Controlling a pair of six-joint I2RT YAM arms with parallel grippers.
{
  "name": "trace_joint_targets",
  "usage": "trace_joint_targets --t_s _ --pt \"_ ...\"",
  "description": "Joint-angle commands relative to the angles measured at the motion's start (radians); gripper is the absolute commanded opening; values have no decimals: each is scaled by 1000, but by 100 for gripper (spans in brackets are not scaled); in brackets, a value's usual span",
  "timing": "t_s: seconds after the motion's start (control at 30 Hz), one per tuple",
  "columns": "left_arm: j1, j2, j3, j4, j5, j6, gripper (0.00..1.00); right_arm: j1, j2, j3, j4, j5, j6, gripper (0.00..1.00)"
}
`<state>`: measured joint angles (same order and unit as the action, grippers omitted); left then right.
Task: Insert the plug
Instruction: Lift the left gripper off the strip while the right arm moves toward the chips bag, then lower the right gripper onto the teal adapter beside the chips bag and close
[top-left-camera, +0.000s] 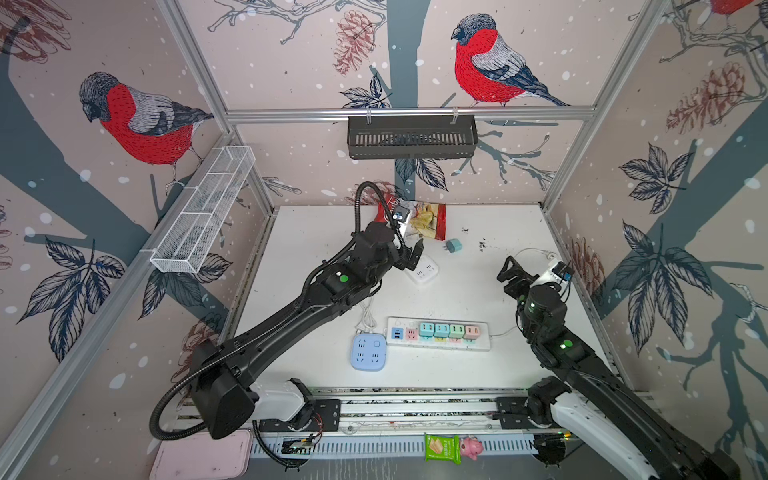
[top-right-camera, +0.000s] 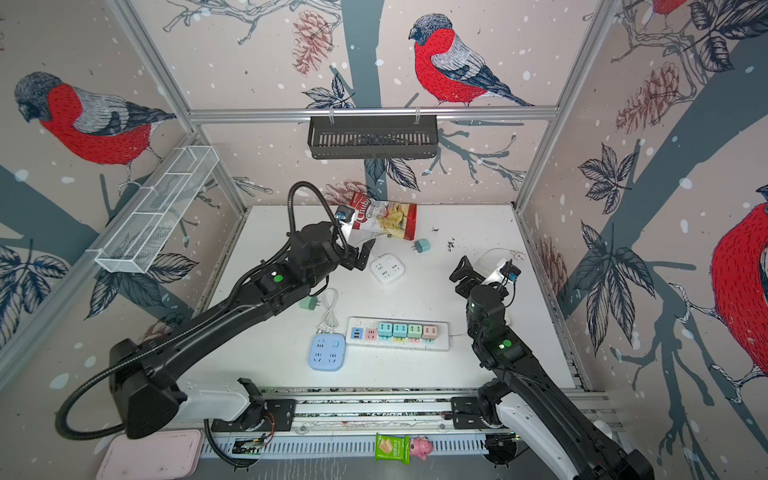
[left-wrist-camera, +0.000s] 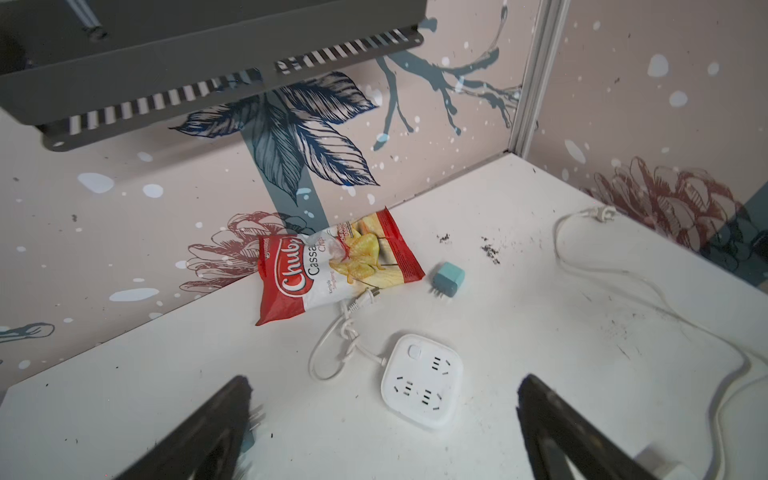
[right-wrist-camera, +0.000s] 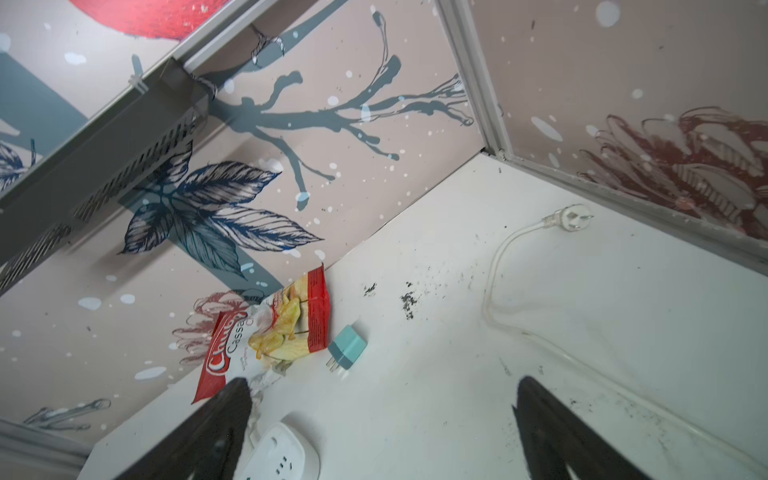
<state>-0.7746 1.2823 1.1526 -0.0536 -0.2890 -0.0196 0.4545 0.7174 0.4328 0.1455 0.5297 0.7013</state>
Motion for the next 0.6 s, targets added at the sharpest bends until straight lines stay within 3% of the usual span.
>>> trace_joint_targets --t_s 0.0,0.2,0.4,0.57 --pt "10 -91 -76 231 -140 -106 99 -5 26 -3 17 -166 -48 100" --pt "33 -188 -188 348 -357 -230 99 21 101 35 21 -224 -2 100" --pt "49 -166 -190 353 -250 -152 99 77 369 209 -141 -142 117 98" --pt "59 -185 -188 342 -227 -154 99 104 647 436 -300 -112 130 92"
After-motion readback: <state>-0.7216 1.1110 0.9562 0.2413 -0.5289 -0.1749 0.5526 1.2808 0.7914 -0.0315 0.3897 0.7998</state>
